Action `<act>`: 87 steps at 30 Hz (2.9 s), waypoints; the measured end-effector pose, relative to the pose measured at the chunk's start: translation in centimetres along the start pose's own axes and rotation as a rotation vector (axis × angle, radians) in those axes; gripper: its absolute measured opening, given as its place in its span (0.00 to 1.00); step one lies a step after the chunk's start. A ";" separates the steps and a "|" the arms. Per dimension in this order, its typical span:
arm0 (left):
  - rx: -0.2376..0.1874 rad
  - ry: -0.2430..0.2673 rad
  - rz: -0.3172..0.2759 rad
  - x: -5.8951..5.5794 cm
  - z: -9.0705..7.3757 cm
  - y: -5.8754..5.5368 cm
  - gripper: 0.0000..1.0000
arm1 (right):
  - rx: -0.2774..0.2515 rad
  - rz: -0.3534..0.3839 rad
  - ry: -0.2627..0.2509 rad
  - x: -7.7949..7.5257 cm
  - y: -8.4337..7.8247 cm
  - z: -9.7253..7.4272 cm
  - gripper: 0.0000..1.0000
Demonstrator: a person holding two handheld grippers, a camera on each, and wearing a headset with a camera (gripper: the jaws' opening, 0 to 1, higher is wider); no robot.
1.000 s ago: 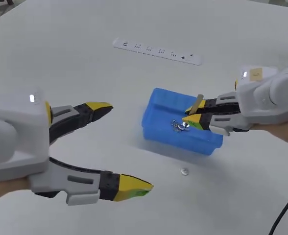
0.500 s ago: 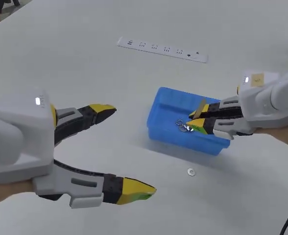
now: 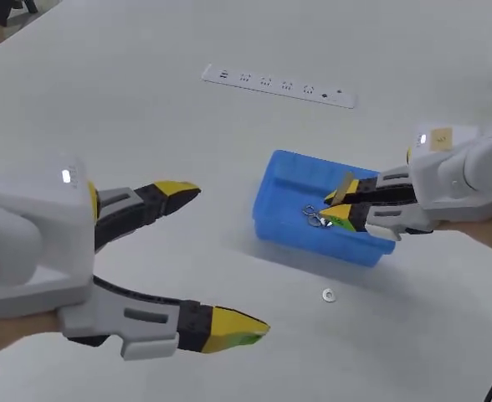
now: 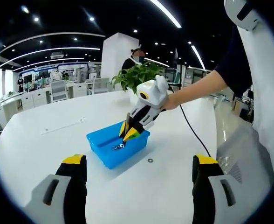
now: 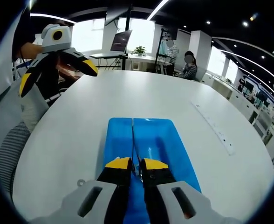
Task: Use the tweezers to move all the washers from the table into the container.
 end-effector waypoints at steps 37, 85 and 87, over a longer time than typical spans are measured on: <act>-0.053 -0.147 0.169 1.1 11.4 5.9 0.59 | 0.023 -0.079 -0.006 0.7 2.1 -1.1 0.08; -0.085 -0.209 0.362 0.2 11.3 8.9 0.05 | -0.015 -0.050 -0.036 1.6 3.3 -3.2 0.22; -0.090 -0.204 0.364 0.2 11.0 9.2 0.05 | -0.013 -0.044 -0.042 1.8 3.0 -3.3 0.24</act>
Point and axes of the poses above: the centre of the closed fingertips' face, and the gripper's own axes: z roughly forward along the fingers, x roughly to its left, y roughly out of its top, the point moved 1 cm from there along -z, roughly backward along the fingers, and after that the axes turned 9 degrees about y, right-handed, at the moved point
